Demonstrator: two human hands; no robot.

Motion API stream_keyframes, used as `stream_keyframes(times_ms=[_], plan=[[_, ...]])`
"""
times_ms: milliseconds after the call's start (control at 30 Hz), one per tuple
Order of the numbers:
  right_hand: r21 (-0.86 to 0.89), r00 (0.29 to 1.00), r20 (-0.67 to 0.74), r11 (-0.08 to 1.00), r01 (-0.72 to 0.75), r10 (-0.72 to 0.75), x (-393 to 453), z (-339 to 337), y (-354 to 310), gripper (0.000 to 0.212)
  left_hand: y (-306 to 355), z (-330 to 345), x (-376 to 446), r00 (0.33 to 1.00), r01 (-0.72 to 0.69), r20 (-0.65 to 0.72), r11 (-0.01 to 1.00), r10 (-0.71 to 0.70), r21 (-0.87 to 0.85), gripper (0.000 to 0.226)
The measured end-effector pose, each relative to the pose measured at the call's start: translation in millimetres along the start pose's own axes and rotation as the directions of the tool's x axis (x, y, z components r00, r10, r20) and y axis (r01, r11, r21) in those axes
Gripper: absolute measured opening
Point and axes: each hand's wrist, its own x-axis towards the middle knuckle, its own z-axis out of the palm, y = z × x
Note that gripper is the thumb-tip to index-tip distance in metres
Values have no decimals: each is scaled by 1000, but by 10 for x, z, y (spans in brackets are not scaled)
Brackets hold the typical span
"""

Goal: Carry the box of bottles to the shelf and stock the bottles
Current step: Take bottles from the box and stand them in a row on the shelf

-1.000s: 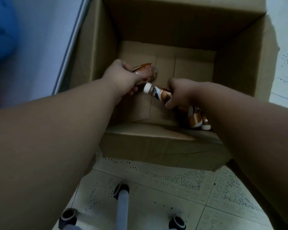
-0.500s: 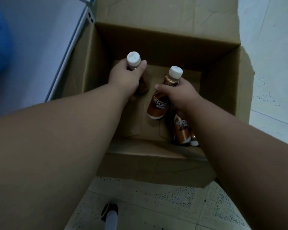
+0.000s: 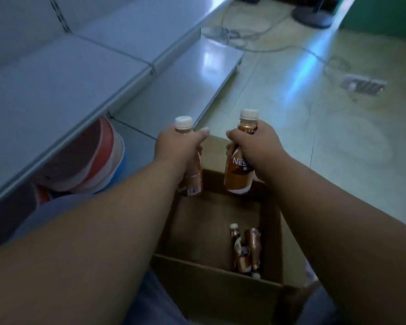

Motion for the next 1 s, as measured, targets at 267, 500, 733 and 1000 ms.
stream_keyframes(times_ms=[267, 500, 733, 1000], plan=[[7, 946, 91, 950, 313, -312, -102, 946, -1516, 25, 1072, -1526, 4, 938, -245, -205, 952, 280, 182, 15], [-106, 848, 151, 845, 525, -508, 92, 2077, -2114, 31, 1128, -2598, 444, 892, -232, -301, 913, 337, 336, 7], [-301, 767, 291, 706, 641, -572, 564, 2955, -2196, 39, 920, -3160, 1193, 891, -260, -239, 866, 386, 428, 19], [-429, 754, 352, 620, 657, -555, 1028, 3560, -2428, 46, 1032, -3551, 1592, 838, -180, -246, 672, 487, 719, 35]])
